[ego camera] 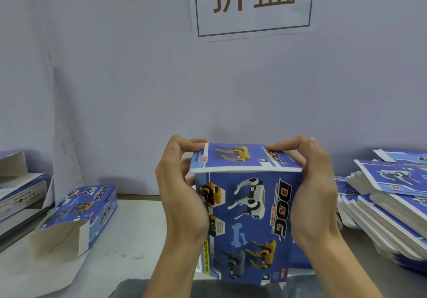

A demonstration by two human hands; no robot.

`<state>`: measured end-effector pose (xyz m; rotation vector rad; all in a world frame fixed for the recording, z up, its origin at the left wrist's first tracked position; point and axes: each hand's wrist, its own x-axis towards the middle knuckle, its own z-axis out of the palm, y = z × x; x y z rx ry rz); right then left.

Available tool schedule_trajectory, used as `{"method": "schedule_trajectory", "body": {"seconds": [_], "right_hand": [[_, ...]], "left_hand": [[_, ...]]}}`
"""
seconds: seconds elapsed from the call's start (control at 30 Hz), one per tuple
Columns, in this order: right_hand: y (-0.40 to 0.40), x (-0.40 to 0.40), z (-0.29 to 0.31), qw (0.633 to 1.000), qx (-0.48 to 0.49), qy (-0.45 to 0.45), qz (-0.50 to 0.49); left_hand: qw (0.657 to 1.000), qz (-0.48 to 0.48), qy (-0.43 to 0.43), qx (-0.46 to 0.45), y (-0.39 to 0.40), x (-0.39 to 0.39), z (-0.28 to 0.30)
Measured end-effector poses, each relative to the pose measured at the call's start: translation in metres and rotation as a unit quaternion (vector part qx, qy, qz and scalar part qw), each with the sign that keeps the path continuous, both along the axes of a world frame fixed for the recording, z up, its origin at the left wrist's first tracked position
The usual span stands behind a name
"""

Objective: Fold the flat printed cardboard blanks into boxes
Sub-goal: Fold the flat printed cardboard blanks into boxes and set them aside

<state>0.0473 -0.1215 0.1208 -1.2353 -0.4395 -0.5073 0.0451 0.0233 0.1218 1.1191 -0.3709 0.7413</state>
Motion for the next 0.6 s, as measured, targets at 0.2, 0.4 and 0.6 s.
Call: {"method": "schedule_trajectory", "body": {"seconds": [0.2, 0.4, 0.6], "right_hand": [[0.000, 0.002, 0.006, 0.999, 0.003, 0.002, 0.046], [-0.023, 0.001, 0.010, 0.983, -0.110, -0.002, 0.148], [-0.040, -0.007, 0.019, 0.998, 0.003, -0.057, 0.010]], "left_hand": [[0.998, 0.048, 0.007, 0.030, -0.002, 0.003, 0.001], [0.995, 0.016, 0.094, -0.028, 0.012, 0.007, 0.005], [0.991, -0.051, 0.120, 0.036, 0.028, 0.007, 0.012]]}}
